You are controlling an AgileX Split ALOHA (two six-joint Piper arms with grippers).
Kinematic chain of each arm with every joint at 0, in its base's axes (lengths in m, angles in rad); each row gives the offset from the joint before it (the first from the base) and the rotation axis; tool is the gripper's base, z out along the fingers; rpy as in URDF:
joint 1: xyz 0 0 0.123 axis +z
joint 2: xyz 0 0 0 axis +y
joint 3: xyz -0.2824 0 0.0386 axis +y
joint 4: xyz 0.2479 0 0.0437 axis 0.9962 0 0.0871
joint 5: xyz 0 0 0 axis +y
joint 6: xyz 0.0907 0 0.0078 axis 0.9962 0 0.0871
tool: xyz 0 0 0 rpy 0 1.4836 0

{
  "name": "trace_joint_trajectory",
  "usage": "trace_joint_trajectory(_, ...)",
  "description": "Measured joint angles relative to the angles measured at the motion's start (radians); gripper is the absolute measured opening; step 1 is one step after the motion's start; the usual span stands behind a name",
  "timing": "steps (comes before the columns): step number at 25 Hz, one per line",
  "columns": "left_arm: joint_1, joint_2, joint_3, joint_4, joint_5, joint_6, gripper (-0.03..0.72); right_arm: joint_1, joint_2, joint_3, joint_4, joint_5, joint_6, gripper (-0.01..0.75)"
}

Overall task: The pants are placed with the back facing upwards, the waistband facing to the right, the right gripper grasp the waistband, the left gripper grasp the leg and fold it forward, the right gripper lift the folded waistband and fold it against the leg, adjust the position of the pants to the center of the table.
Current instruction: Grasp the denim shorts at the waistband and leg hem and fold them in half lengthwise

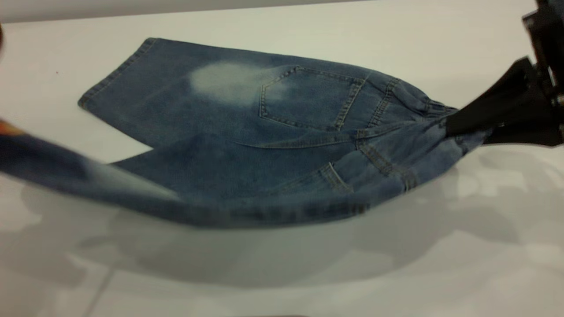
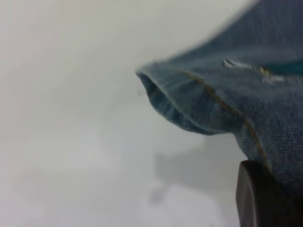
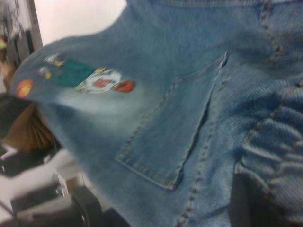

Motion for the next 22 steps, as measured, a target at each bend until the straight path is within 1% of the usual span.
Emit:
trace_joint_trajectory(4,0.000,0.024,-0.117,0.013,-0.029,-0.017,0.052,0.000,-0.009,0.002,0.067,-0.038,0.071,0.039)
trace_joint_trajectory(8,0.000,0.160,-0.246,0.039,-0.089,-0.017,0.052,0.000,0.011,-0.004,0.174,-0.067,0.149,0.039)
trace_joint_trajectory(14,0.000,0.400,-0.412,0.045,-0.121,-0.028,0.052,0.000,0.134,-0.107,0.293,-0.086,0.271,0.039)
trace_joint_trajectory(19,0.018,0.564,-0.540,0.046,-0.124,-0.161,0.052,0.000,0.224,-0.187,0.352,-0.094,0.316,0.039)
trace_joint_trajectory(22,0.039,0.645,-0.612,0.047,-0.127,-0.221,0.052,0.000,0.254,-0.213,0.356,-0.124,0.351,0.039)
